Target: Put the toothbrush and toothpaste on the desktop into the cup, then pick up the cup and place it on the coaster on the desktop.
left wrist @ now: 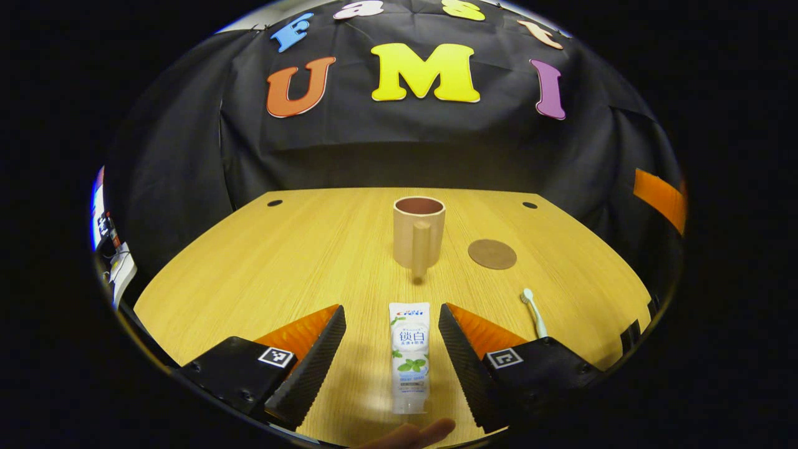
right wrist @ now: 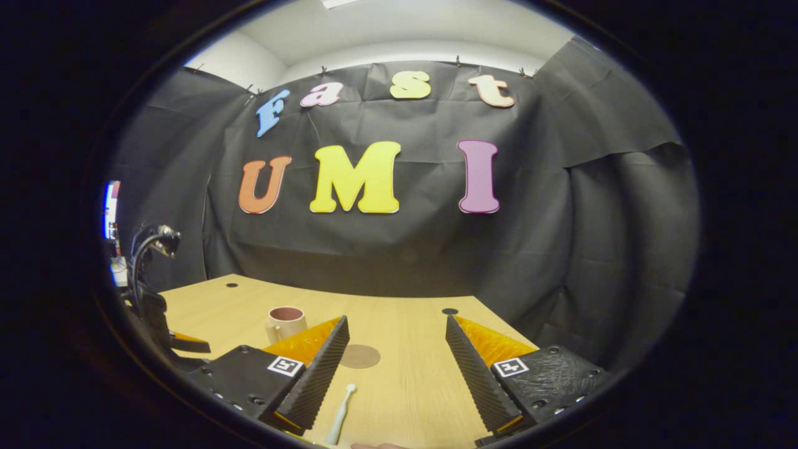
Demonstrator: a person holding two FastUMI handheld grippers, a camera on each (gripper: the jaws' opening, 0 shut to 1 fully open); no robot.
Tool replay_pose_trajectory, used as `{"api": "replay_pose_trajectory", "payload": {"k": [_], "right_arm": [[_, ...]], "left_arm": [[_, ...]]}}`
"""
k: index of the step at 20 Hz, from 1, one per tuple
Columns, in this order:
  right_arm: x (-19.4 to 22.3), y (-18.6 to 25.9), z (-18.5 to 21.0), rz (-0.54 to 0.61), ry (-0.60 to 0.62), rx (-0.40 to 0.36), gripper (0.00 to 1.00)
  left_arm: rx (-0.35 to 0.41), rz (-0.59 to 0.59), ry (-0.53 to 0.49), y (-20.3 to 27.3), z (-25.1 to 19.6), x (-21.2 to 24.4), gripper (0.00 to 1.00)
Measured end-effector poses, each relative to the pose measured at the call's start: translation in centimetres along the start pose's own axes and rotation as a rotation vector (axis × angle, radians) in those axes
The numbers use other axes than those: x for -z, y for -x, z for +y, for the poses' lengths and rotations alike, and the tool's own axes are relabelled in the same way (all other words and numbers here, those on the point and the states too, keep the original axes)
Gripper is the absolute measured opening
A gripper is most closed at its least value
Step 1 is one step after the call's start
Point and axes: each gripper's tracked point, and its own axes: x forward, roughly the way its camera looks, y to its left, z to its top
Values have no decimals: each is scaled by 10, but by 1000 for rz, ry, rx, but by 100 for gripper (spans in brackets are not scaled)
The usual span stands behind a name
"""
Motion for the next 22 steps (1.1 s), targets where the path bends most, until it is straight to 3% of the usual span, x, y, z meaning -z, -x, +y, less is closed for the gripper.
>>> {"api": "replay_pose_trajectory", "payload": {"k": [7,14,18,21,22], "right_arm": [[3,-1,4,9,9,0,96],[9,-4,3,31,11,5,96],[9,-5,0,32,6,12,96],[9,-5,-1,32,4,12,96],[9,-5,-1,33,4,12,96]], "left_arm": [[26,147,-4,4,-8,40,96],[60,203,2,-5,-14,55,85],[86,191,-42,-6,-21,53,72],[98,193,-23,-11,-21,56,55],[99,193,-23,-10,-20,57,59]]}}
